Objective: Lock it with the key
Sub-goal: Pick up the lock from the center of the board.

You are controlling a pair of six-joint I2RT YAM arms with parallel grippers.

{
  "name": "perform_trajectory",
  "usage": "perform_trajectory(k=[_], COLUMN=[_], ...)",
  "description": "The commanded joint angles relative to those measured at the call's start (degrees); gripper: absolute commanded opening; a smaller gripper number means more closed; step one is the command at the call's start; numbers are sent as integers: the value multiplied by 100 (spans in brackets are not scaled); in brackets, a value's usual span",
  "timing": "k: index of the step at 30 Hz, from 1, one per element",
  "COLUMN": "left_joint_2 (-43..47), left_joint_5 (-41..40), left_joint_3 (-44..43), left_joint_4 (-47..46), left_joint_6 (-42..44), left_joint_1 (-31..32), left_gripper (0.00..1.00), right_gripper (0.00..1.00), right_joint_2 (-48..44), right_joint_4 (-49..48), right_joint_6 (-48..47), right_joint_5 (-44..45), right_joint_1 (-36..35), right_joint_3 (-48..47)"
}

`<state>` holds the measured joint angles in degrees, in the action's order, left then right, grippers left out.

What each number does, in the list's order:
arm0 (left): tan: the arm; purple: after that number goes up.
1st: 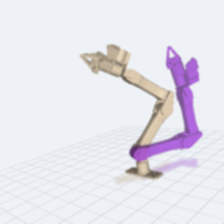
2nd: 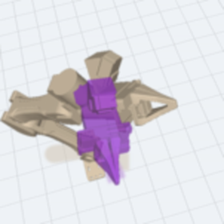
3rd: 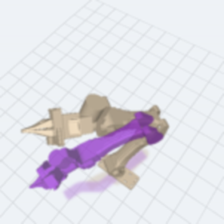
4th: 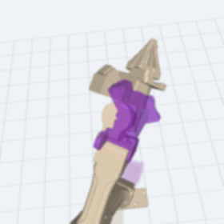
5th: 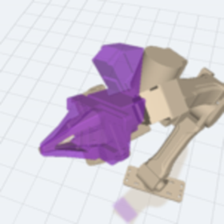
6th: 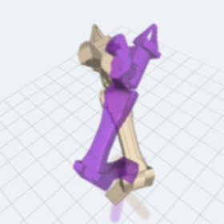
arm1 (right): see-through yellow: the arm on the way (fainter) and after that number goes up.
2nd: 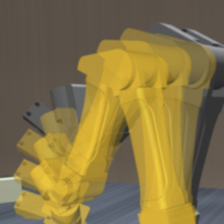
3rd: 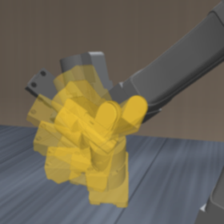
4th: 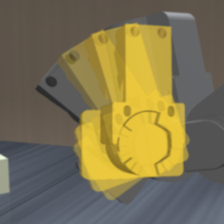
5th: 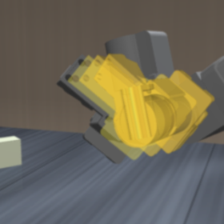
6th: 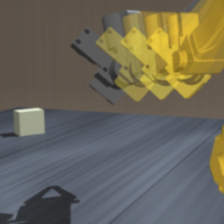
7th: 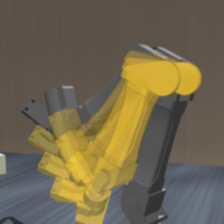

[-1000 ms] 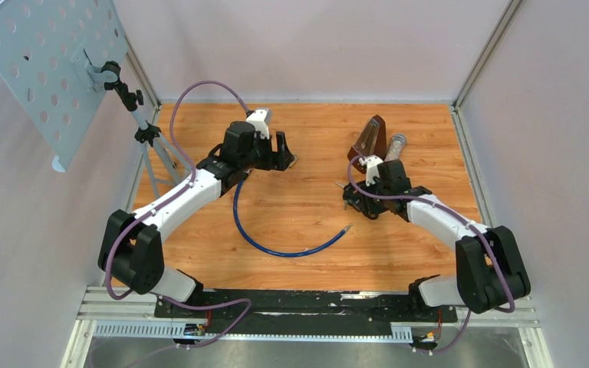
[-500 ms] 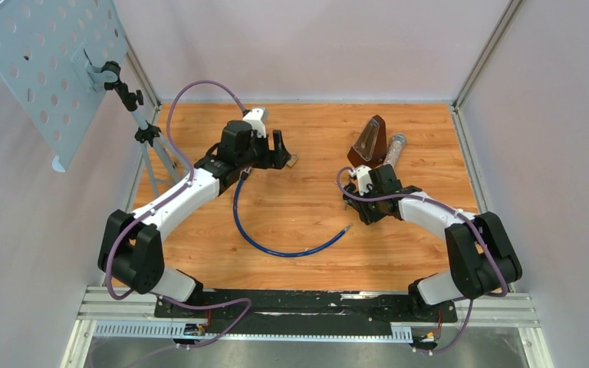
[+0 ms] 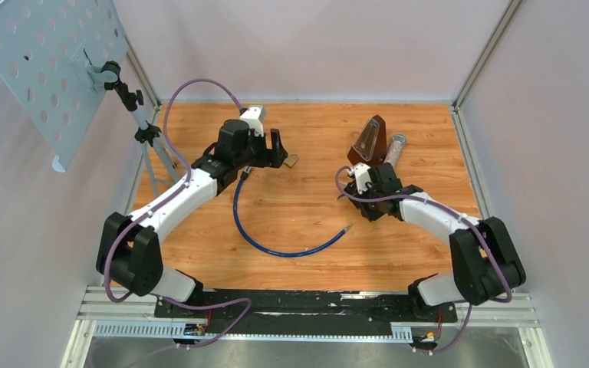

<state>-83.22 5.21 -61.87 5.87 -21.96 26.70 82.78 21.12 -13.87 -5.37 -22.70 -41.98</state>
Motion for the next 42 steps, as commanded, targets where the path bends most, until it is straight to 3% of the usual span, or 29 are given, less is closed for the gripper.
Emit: perform_trajectory(k=[1, 7, 12, 14, 19, 23, 27, 33, 36, 42], left_joint_2=[382, 658, 1061, 1174, 1246, 1227, 1043, 785, 660, 605], left_joint_5=[-51, 557, 1660, 2156, 4258, 5130, 5801, 6301, 6296, 6757], left_joint_3=[-1, 214, 583, 632, 887, 1057, 789, 601, 357, 471], left_joint_4=[-76, -419, -946, -983, -1314, -1678, -1319, -1471, -1524, -2903], left_joint_6=[358, 971, 1704, 1964, 2419, 2385, 2333, 1840, 1152, -504], left_joint_1=[-42, -42, -42, -42, -42, -42, -35, 37, 43, 61], left_gripper=[88, 88, 86, 85, 85, 86, 86, 86, 84, 84], right_gripper=[0, 0, 0, 0, 0, 0, 0, 0, 0, 0], right_joint_2=[-853, -1459, -1714, -1792, -1950, -2034, -2126, -2268, -2318, -2192], right_joint_4=[-315, -598, -904, -1020, -1235, -1357, -1397, -1760, -1966, -2008], right_joint_6=[57, 728, 1561, 1847, 2407, 2507, 2442, 2475, 2558, 2658], right_joint_5=[-733, -1576, -2229, -2668, -3199, -3766, -4282, -5014, -5237, -5458], right_joint_1=[-42, -42, -47, -42, -42, -42, -42, -121, -220, -391], right_joint_3=[-237, -343, -375, -400, -559, -681, -781, -916, -1042, -1612])
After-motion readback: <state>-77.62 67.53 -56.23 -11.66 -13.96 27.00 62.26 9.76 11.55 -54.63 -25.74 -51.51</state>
